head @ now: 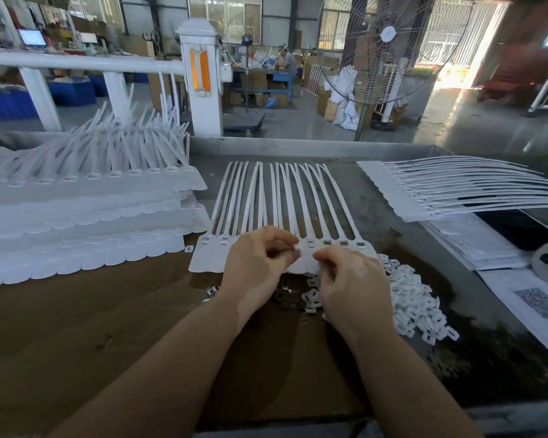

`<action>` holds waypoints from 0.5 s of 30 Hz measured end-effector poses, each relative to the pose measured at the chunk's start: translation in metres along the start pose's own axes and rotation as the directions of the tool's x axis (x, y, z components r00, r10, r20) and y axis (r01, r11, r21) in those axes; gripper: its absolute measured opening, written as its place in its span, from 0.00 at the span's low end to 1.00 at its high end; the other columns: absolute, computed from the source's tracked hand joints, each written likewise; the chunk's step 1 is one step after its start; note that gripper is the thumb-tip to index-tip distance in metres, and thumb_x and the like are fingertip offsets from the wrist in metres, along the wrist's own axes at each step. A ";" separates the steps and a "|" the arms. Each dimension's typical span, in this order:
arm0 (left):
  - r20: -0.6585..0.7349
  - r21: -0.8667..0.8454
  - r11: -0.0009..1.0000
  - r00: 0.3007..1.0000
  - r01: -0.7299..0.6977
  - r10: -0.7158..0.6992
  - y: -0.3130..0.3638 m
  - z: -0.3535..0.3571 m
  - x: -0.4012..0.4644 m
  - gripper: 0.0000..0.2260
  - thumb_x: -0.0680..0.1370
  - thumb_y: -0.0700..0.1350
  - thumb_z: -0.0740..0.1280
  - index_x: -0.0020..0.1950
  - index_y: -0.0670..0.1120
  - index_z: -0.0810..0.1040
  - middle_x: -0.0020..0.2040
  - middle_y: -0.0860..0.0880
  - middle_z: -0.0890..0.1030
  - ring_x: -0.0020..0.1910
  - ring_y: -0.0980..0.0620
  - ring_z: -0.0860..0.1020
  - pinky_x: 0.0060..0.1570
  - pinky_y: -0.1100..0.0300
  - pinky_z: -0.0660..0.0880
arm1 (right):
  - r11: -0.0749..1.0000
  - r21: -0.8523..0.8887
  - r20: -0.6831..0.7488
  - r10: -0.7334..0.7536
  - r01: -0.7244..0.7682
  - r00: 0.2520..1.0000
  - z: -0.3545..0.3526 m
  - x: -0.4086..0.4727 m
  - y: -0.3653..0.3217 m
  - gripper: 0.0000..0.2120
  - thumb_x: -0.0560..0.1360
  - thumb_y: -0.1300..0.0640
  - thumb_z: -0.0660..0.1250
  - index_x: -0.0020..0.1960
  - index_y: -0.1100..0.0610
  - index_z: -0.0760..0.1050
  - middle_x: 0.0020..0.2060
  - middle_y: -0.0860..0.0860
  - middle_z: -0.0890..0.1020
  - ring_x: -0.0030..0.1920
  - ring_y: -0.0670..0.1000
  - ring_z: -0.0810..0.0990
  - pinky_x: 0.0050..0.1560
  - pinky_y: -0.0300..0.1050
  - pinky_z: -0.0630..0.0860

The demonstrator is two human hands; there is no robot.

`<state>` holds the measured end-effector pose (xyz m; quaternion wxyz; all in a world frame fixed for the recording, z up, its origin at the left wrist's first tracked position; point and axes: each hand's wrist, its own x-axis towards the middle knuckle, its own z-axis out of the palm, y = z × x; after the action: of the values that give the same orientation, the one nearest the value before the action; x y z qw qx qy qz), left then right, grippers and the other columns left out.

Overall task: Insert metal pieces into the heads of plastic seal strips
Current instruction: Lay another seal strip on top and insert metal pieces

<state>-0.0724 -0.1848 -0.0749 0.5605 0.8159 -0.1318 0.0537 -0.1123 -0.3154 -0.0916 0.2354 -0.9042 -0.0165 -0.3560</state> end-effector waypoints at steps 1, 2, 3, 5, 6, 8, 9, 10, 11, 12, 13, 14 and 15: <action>0.005 0.009 1.000 1.000 0.002 -0.002 0.001 0.000 0.002 0.05 0.73 0.42 0.72 0.47 0.51 0.80 0.44 0.56 0.83 0.46 0.62 0.79 0.50 0.71 0.72 | 1.000 -0.023 0.019 -0.008 0.008 1.000 0.000 0.000 0.000 0.07 0.69 0.67 0.70 0.45 0.58 0.82 0.39 0.53 0.84 0.42 0.54 0.82 0.52 0.48 0.72; 0.009 0.026 1.000 1.000 -0.003 0.002 0.002 0.001 0.004 0.05 0.74 0.42 0.71 0.47 0.51 0.81 0.44 0.56 0.83 0.47 0.62 0.79 0.51 0.69 0.73 | 0.999 -0.037 0.032 -0.014 0.016 0.999 0.001 0.000 0.000 0.07 0.69 0.66 0.70 0.45 0.58 0.82 0.39 0.52 0.84 0.42 0.53 0.82 0.52 0.48 0.72; 0.014 0.045 0.999 1.000 -0.009 0.008 0.004 0.001 0.006 0.05 0.74 0.42 0.71 0.47 0.51 0.81 0.44 0.56 0.82 0.47 0.62 0.79 0.50 0.69 0.73 | 0.999 -0.041 0.044 -0.013 0.015 0.999 0.001 0.000 0.000 0.07 0.69 0.66 0.70 0.45 0.58 0.82 0.39 0.52 0.84 0.42 0.53 0.82 0.51 0.48 0.71; 0.026 0.062 0.998 1.000 -0.014 0.012 0.008 -0.001 0.012 0.05 0.75 0.42 0.70 0.47 0.52 0.81 0.44 0.58 0.81 0.46 0.63 0.78 0.47 0.73 0.72 | 0.999 -0.036 0.058 0.000 0.002 0.998 0.000 0.000 0.000 0.07 0.69 0.66 0.70 0.45 0.58 0.82 0.39 0.52 0.84 0.42 0.53 0.82 0.50 0.47 0.71; 0.039 0.064 0.998 0.999 -0.009 0.007 0.010 -0.001 0.016 0.05 0.76 0.42 0.69 0.47 0.52 0.82 0.44 0.58 0.81 0.46 0.64 0.78 0.46 0.74 0.71 | 0.999 -0.037 0.064 0.007 -0.004 0.998 0.000 0.001 -0.001 0.07 0.69 0.66 0.70 0.45 0.58 0.82 0.39 0.51 0.84 0.42 0.53 0.82 0.50 0.47 0.71; 0.080 0.091 0.996 0.997 0.008 -0.015 0.014 0.001 0.024 0.05 0.76 0.42 0.68 0.48 0.51 0.82 0.45 0.57 0.81 0.48 0.63 0.78 0.50 0.71 0.71 | 0.999 -0.039 0.075 0.019 -0.016 0.997 0.000 0.001 -0.001 0.07 0.69 0.66 0.70 0.45 0.58 0.82 0.39 0.52 0.84 0.41 0.53 0.81 0.50 0.48 0.72; 0.101 0.113 0.993 0.994 0.018 -0.029 0.015 0.003 0.028 0.05 0.76 0.42 0.68 0.48 0.51 0.82 0.47 0.56 0.82 0.49 0.61 0.78 0.52 0.68 0.71 | 0.999 -0.036 0.078 0.024 -0.022 0.997 0.000 0.001 -0.001 0.07 0.69 0.66 0.69 0.45 0.58 0.82 0.39 0.52 0.84 0.41 0.54 0.81 0.49 0.48 0.72; 0.118 0.133 0.991 0.992 0.026 -0.042 0.016 0.005 0.032 0.05 0.76 0.42 0.69 0.48 0.50 0.82 0.47 0.55 0.82 0.51 0.59 0.78 0.54 0.65 0.71 | 0.999 -0.030 0.079 0.029 -0.027 0.996 -0.001 0.001 -0.001 0.06 0.70 0.66 0.69 0.45 0.58 0.82 0.38 0.52 0.84 0.41 0.54 0.81 0.49 0.48 0.73; 0.131 0.154 0.988 0.990 0.029 -0.050 0.017 0.007 0.036 0.04 0.76 0.42 0.69 0.48 0.50 0.82 0.48 0.54 0.82 0.51 0.58 0.78 0.54 0.64 0.71 | 0.999 -0.022 0.079 0.033 -0.031 0.996 -0.001 0.000 -0.001 0.06 0.70 0.66 0.69 0.45 0.58 0.81 0.38 0.52 0.84 0.41 0.54 0.81 0.48 0.48 0.74; 0.143 0.180 0.983 0.989 0.023 -0.049 0.017 0.009 0.040 0.04 0.75 0.42 0.69 0.48 0.49 0.82 0.48 0.54 0.82 0.51 0.57 0.79 0.54 0.63 0.71 | 0.999 -0.012 0.078 0.032 -0.031 0.996 -0.001 0.000 -0.001 0.06 0.70 0.66 0.69 0.44 0.59 0.81 0.38 0.52 0.83 0.40 0.54 0.80 0.47 0.49 0.75; 0.154 0.209 0.978 0.987 0.015 -0.048 0.017 0.012 0.044 0.04 0.75 0.42 0.70 0.48 0.49 0.83 0.48 0.53 0.83 0.50 0.56 0.79 0.54 0.63 0.72 | 1.000 -0.006 0.077 0.028 -0.028 0.997 -0.001 0.000 -0.001 0.05 0.70 0.66 0.69 0.44 0.59 0.81 0.37 0.52 0.83 0.39 0.54 0.80 0.46 0.49 0.76; 0.166 0.242 0.970 0.985 0.006 -0.047 0.016 0.015 0.048 0.04 0.75 0.42 0.70 0.48 0.48 0.83 0.48 0.52 0.83 0.49 0.56 0.79 0.54 0.63 0.73 | 1.000 -0.006 0.080 0.027 -0.026 0.996 -0.001 0.000 -0.001 0.05 0.70 0.65 0.69 0.43 0.59 0.81 0.37 0.52 0.83 0.39 0.54 0.80 0.45 0.49 0.76; 0.174 0.277 0.961 0.983 0.001 -0.051 0.016 0.018 0.051 0.04 0.75 0.43 0.70 0.47 0.49 0.83 0.48 0.53 0.83 0.49 0.57 0.78 0.53 0.63 0.73 | 1.000 -0.008 0.083 0.027 -0.026 0.996 -0.001 0.000 -0.001 0.04 0.70 0.65 0.69 0.43 0.59 0.81 0.37 0.52 0.83 0.39 0.53 0.80 0.44 0.49 0.76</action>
<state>-0.0290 -0.2152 -0.0551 0.4280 0.8891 -0.1620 -0.0096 -0.1133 -0.3148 -0.0899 0.2360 -0.9192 -0.0129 -0.3150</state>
